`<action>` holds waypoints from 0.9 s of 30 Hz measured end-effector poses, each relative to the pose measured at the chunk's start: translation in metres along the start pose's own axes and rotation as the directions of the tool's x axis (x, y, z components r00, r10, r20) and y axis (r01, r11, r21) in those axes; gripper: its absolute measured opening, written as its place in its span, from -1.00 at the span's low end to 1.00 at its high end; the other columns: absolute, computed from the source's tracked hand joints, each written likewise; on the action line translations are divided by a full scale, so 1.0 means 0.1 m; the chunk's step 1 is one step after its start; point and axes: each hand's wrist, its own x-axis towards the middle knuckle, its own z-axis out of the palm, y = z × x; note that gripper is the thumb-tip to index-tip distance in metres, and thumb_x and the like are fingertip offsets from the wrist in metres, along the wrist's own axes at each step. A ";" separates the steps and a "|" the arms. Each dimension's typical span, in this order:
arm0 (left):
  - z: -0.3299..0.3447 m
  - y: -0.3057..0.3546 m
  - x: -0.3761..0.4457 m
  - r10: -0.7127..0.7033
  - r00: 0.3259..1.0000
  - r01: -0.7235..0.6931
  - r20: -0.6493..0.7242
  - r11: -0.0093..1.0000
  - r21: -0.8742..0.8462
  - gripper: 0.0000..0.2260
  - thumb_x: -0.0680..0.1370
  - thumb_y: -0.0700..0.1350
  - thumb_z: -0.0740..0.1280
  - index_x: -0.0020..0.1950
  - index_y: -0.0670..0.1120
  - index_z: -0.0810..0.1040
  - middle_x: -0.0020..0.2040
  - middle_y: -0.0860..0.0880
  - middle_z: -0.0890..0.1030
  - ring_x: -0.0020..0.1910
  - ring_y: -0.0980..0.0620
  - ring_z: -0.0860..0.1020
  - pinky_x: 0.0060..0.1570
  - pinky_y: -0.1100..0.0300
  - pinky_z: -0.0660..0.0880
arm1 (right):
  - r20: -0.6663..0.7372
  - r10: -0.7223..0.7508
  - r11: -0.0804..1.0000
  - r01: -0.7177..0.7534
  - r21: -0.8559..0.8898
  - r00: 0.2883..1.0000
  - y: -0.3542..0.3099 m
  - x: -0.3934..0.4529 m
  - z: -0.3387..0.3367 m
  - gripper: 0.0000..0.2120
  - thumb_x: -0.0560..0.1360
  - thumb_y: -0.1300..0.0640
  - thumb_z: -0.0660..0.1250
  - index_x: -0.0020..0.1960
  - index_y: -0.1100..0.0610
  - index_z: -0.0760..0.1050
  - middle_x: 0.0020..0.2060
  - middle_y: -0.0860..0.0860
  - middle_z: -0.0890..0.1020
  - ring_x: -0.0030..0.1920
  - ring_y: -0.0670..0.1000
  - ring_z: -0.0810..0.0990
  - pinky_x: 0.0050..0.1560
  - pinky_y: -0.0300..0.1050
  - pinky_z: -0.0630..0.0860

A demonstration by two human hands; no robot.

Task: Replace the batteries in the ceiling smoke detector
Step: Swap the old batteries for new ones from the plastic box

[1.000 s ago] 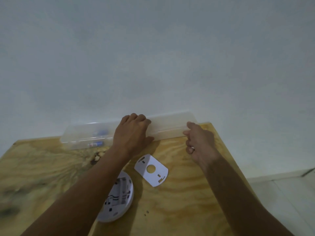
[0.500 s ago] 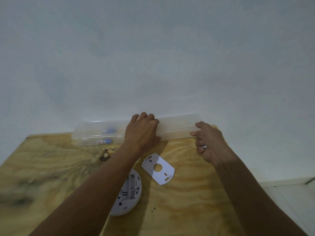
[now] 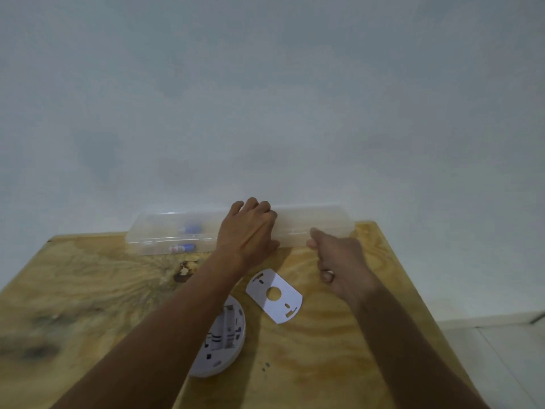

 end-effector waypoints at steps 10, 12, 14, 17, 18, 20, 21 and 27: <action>-0.01 -0.07 0.02 0.045 0.999 -0.045 -0.003 0.999 -0.003 -0.51 0.54 0.16 0.34 0.38 -0.07 0.49 0.35 -0.04 0.53 0.36 -0.09 0.41 0.38 0.00 0.29 | 0.019 0.063 0.997 -0.064 0.049 0.998 -0.02 -0.10 0.46 -0.76 0.52 0.07 0.37 -0.15 0.25 0.64 -0.41 0.04 0.54 -0.56 -0.04 0.28 -0.62 -0.29 0.15; -0.01 -0.08 0.03 0.044 0.999 -0.044 0.002 0.999 0.000 -0.49 0.53 0.15 0.38 0.39 -0.08 0.46 0.36 -0.05 0.51 0.36 -0.10 0.42 0.39 0.00 0.29 | 0.035 0.043 0.999 -0.044 0.026 0.998 -0.11 -0.12 0.44 -0.76 0.53 0.08 0.37 -0.18 0.23 0.65 -0.49 -0.02 0.48 -0.56 -0.06 0.27 -0.62 -0.29 0.14; -0.02 -0.08 0.04 0.051 0.999 -0.051 -0.005 0.999 0.013 -0.40 0.50 0.14 0.40 0.44 -0.09 0.36 0.36 -0.07 0.49 0.34 -0.11 0.42 0.39 -0.01 0.29 | 0.050 0.002 1.000 -0.001 -0.030 0.999 -0.21 -0.12 0.43 -0.75 0.53 0.05 0.36 -0.17 0.22 0.65 -0.52 -0.03 0.39 -0.53 -0.05 0.26 -0.61 -0.28 0.14; -0.01 -0.06 0.01 0.041 0.998 -0.042 -0.057 0.999 -0.014 -0.16 0.42 0.09 0.49 0.55 -0.06 0.10 0.38 -0.11 0.44 0.32 -0.15 0.44 0.38 -0.02 0.32 | 0.105 -0.077 0.990 0.089 -0.107 0.991 -0.36 -0.08 0.38 -0.79 0.51 0.06 0.38 -0.11 0.22 0.66 -0.51 -0.04 0.37 -0.54 -0.06 0.25 -0.59 -0.25 0.13; -0.01 -0.06 -0.02 0.042 0.996 -0.044 -0.083 0.999 -0.018 -0.10 0.38 0.07 0.53 0.55 -0.05 0.06 0.41 -0.13 0.42 0.33 -0.18 0.45 0.38 -0.05 0.34 | 0.141 -0.108 0.982 0.127 -0.137 0.984 -0.42 -0.06 0.35 -0.82 0.50 0.09 0.39 -0.05 0.21 0.65 -0.48 -0.03 0.38 -0.54 -0.06 0.25 -0.59 -0.25 0.13; 0.01 -0.06 -0.05 0.056 0.989 -0.057 -0.138 0.998 -0.003 -0.03 0.30 0.06 0.60 0.52 -0.03 0.07 0.46 -0.19 0.40 0.36 -0.24 0.45 0.37 -0.13 0.40 | 0.237 -0.150 0.948 0.208 -0.241 0.960 -0.55 -0.03 0.31 -0.83 0.49 0.14 0.42 0.06 0.15 0.62 -0.39 0.00 0.43 -0.49 -0.05 0.26 -0.58 -0.24 0.14; 0.02 -0.07 -0.06 0.062 0.985 -0.061 -0.159 0.998 0.010 -0.02 0.26 0.07 0.62 0.51 -0.04 0.11 0.47 -0.21 0.40 0.38 -0.26 0.45 0.36 -0.17 0.42 | 0.279 -0.157 0.918 0.244 -0.312 0.947 -0.61 -0.02 0.29 -0.78 0.48 0.16 0.43 0.12 0.12 0.59 -0.35 0.01 0.46 -0.46 -0.04 0.27 -0.58 -0.24 0.15; -0.02 -0.08 -0.07 0.057 0.982 -0.039 -0.182 0.994 0.101 0.03 0.24 0.23 0.60 0.57 -0.09 0.24 0.55 -0.20 0.35 0.49 -0.26 0.37 0.42 -0.25 0.32 | 0.527 -0.080 0.525 0.485 -0.699 0.846 -0.83 0.12 0.29 -0.52 0.47 0.35 0.35 0.35 0.09 0.44 -0.08 0.06 0.51 -0.24 0.03 0.47 -0.38 -0.19 0.40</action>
